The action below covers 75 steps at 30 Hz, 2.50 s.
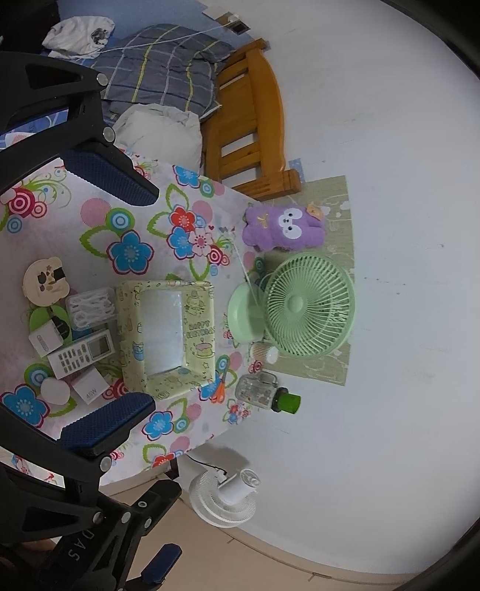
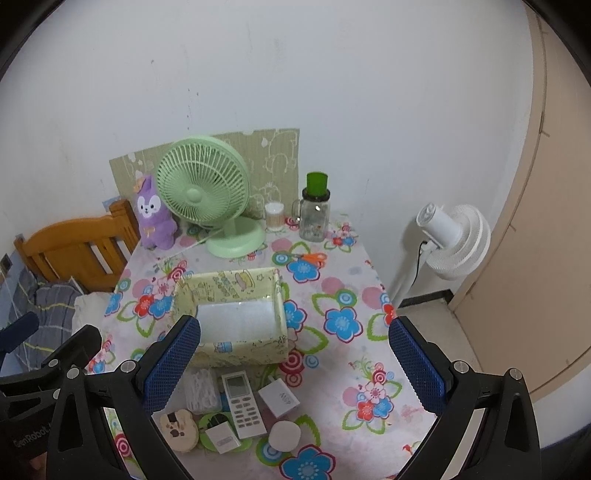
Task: Organize rigid objects
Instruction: 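Lower the left tool to the clear floss-pick box while the right tool lowers to the white charger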
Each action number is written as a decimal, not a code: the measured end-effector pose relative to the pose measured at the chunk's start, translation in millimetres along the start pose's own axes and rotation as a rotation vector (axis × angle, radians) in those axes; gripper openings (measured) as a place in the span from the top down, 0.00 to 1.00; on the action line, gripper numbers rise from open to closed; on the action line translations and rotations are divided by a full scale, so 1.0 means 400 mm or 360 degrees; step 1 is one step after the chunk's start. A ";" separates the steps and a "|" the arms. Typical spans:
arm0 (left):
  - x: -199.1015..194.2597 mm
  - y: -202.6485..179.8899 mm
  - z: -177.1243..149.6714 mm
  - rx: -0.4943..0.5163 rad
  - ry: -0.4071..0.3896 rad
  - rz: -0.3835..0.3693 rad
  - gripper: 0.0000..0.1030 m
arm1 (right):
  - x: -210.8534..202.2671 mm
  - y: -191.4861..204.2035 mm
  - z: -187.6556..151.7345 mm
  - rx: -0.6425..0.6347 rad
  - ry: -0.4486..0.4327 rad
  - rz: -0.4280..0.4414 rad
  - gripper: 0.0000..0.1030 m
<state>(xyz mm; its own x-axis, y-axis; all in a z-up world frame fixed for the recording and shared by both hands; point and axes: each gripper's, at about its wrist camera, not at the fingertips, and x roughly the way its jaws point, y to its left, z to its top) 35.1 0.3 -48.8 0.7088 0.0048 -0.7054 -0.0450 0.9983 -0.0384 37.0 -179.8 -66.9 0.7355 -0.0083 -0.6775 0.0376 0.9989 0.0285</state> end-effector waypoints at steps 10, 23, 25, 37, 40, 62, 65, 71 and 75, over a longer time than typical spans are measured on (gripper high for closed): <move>0.109 0.003 -0.069 0.0074 0.0074 -0.0039 0.01 | 0.108 -0.009 -0.063 0.0089 0.0025 0.0166 0.00; 0.254 0.004 -0.166 0.0039 0.0274 -0.0095 0.02 | 0.232 0.008 -0.167 0.0015 0.0145 0.0142 0.00; 0.277 0.000 -0.181 0.0040 0.0292 -0.0098 0.02 | 0.252 0.004 -0.182 0.0024 0.0173 0.0132 0.00; 0.414 0.021 -0.254 -0.0016 0.0393 -0.0052 0.04 | 0.376 0.008 -0.250 -0.0035 0.0293 0.0087 0.00; 0.442 0.025 -0.274 -0.0015 0.0432 -0.0030 0.04 | 0.407 0.013 -0.269 -0.0055 0.0319 0.0095 0.00; 0.558 0.007 -0.304 -0.0020 0.0532 -0.0048 0.09 | 0.532 -0.010 -0.354 -0.0039 0.0485 0.0000 0.01; 0.566 0.008 -0.308 -0.0020 0.0546 -0.0037 0.09 | 0.531 -0.006 -0.353 -0.0034 0.0486 0.0029 0.04; 0.584 -0.011 -0.325 0.0081 0.0571 0.0001 0.19 | 0.546 0.016 -0.373 -0.0082 0.0546 0.0048 0.07; 0.598 -0.010 -0.328 0.0063 0.0594 -0.0025 0.25 | 0.562 0.014 -0.372 -0.0058 0.0563 0.0066 0.07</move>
<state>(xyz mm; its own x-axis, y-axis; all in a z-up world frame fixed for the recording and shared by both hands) 112.5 -10.3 -310.4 0.4036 -0.0251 -0.9146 -0.0034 0.9996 -0.0290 102.1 -169.2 -328.4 0.4558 0.0422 -0.8891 -0.0161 0.9991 0.0392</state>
